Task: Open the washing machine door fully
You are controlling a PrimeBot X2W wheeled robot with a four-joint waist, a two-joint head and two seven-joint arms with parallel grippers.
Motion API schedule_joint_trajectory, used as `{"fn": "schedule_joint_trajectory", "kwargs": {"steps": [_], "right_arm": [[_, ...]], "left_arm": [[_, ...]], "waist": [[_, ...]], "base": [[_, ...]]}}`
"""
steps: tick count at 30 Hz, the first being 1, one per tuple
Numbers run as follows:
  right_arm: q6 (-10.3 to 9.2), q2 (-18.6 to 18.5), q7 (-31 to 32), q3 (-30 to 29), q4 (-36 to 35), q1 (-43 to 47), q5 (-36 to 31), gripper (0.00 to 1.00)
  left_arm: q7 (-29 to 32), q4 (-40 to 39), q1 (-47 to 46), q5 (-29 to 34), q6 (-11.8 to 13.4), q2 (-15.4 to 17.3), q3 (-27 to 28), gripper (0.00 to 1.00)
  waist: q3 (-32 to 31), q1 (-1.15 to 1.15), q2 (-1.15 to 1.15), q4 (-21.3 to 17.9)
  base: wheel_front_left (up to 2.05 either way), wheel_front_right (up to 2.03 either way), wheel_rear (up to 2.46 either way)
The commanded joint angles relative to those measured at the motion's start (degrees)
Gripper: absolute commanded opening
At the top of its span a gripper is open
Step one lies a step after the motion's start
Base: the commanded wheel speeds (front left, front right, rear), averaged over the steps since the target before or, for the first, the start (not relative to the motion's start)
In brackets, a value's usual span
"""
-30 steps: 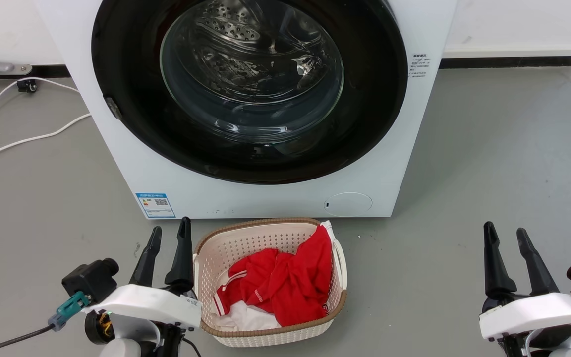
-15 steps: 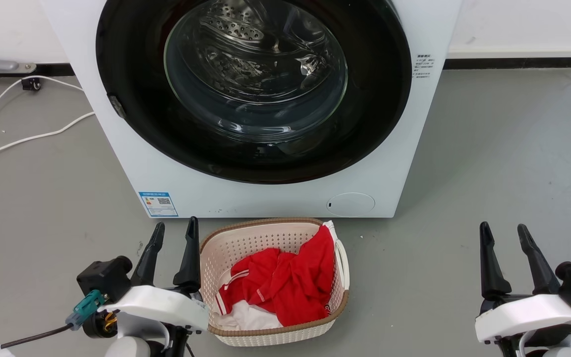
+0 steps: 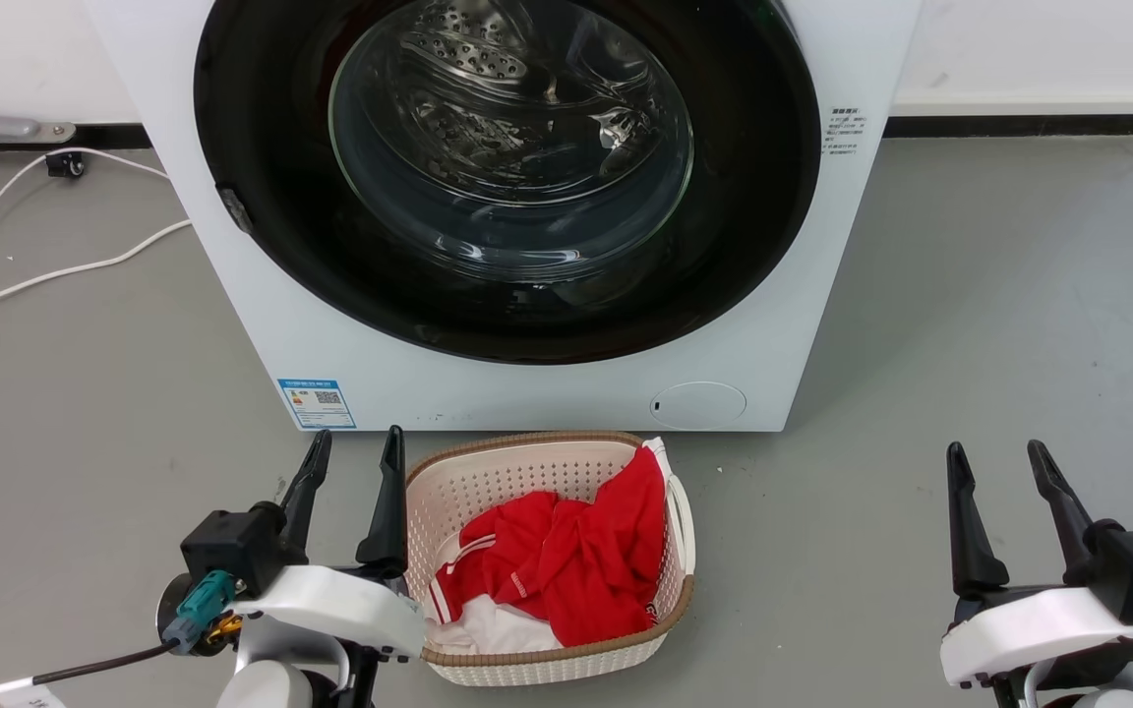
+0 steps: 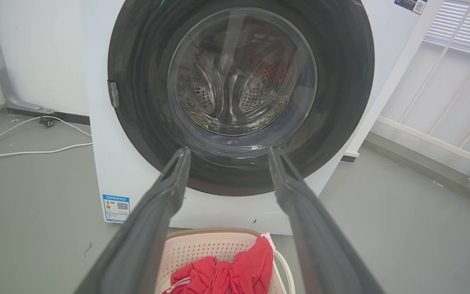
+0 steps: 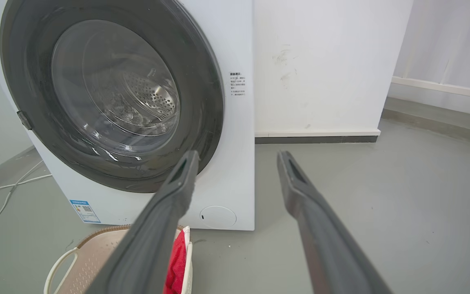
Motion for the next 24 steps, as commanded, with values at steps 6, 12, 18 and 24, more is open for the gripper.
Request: {"fn": "schedule_joint_trajectory", "kwargs": {"steps": [6,12,18,24], "right_arm": [[-0.02,0.0,-0.3,-0.3,-0.9,0.7,-3.7,1.00],[-0.02,0.0,-0.5,-0.3,-1.2,0.9,-6.6,1.00],[-0.02,0.0,-0.6,-0.3,-1.6,1.1,-9.1,1.00],[-0.02,0.0,-0.9,-0.3,-2.0,1.4,-11.5,1.00]], "left_arm": [[-1.0,0.3,-1.0,3.7,0.2,0.1,-0.3,1.00],[-1.7,1.2,-1.3,6.9,0.6,0.1,-0.3,1.00],[-2.4,1.6,-1.4,9.6,0.7,0.1,-0.4,1.00],[-3.0,2.1,-1.5,11.8,1.1,0.2,-0.6,1.00]], "waist": [[0.1,0.00,0.00,0.0],[0.2,0.00,0.00,0.0],[0.2,0.00,0.00,0.1],[0.3,0.00,0.00,0.2]], "base": [[0.00,0.00,0.00],[0.00,0.00,0.00],[0.00,0.00,0.00],[0.00,0.00,0.00]]}}
